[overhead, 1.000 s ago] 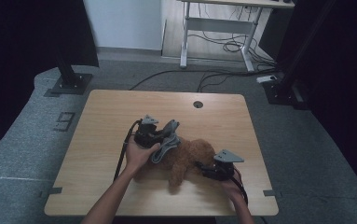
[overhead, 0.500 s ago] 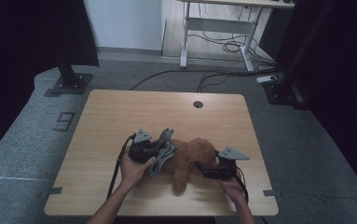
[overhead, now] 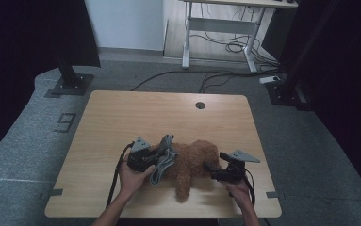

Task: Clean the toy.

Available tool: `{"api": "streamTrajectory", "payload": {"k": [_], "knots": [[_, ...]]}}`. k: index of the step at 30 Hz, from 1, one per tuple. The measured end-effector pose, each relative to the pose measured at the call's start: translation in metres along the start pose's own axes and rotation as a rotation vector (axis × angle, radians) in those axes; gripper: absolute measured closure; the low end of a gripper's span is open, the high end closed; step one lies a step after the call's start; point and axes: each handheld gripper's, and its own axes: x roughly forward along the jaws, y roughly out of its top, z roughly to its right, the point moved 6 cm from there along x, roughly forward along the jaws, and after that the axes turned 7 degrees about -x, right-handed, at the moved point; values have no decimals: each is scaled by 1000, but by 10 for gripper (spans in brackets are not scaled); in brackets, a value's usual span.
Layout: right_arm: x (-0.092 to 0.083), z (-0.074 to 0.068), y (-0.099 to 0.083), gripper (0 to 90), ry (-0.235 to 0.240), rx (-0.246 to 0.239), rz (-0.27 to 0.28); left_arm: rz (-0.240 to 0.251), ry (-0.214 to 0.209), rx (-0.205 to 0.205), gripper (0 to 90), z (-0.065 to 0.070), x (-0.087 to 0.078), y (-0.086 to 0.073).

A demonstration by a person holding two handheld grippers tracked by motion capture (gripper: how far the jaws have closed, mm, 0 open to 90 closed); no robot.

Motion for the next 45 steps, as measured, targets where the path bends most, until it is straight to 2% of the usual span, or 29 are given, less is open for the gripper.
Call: {"api": "streamTrajectory", "payload": {"k": [3,6,10,14,15,16,20,22,24,25,26,28,31,33,34,37,39,41,44,45], "knots": [[11,-7,-7,141,47,8,-40,2,3,-1,781,0,-2,-2],[14,-9,-11,248,34,-10,-59,7,5,4,780,-1,-5,-5],[17,-10,-13,338,4,-38,-45,17,26,14,780,-5,-4,-5],[24,-11,-10,391,-36,-56,-16,6,16,-40,778,-18,-5,2],[25,-10,-9,394,-37,-59,-13,6,16,-40,778,-18,-5,2],[26,-9,-9,396,-33,-61,-10,7,8,-70,777,-25,-10,2],[24,-9,-9,398,-27,-70,-11,21,23,-104,777,-37,-22,-1],[24,-10,-10,399,-29,-70,-10,19,50,-104,778,-44,-29,-4],[23,-9,-10,399,-29,-69,-11,2,106,-89,779,-53,-36,-10],[23,-9,-10,399,-28,-66,-9,2,106,-89,779,-53,-36,-10],[23,-8,-11,399,-25,-59,-5,-32,148,-95,780,-66,-38,-20],[23,-7,-11,399,-22,-58,-3,-51,143,-116,780,-74,-35,-31],[23,-7,-11,400,-23,-59,-3,-39,129,-137,781,-75,-32,-33],[23,-8,-12,400,-26,-54,-3,-50,169,-93,781,-74,-28,-29],[23,-8,-12,400,-26,-54,-1,-55,175,-89,781,-75,-27,-27],[23,-8,-12,400,-28,-57,-2,-67,178,-119,780,-83,-26,-25],[23,-8,-12,400,-30,-60,-2,-58,178,-136,780,-86,-29,-21],[23,-8,-12,401,-30,-66,-2,-22,152,-137,780,-82,-35,-13],[23,-8,-12,401,-29,-71,-2,26,126,-94,780,-64,-42,7],[23,-8,-12,401,-29,-71,-2,26,126,-94,779,-64,-42,7]]}}
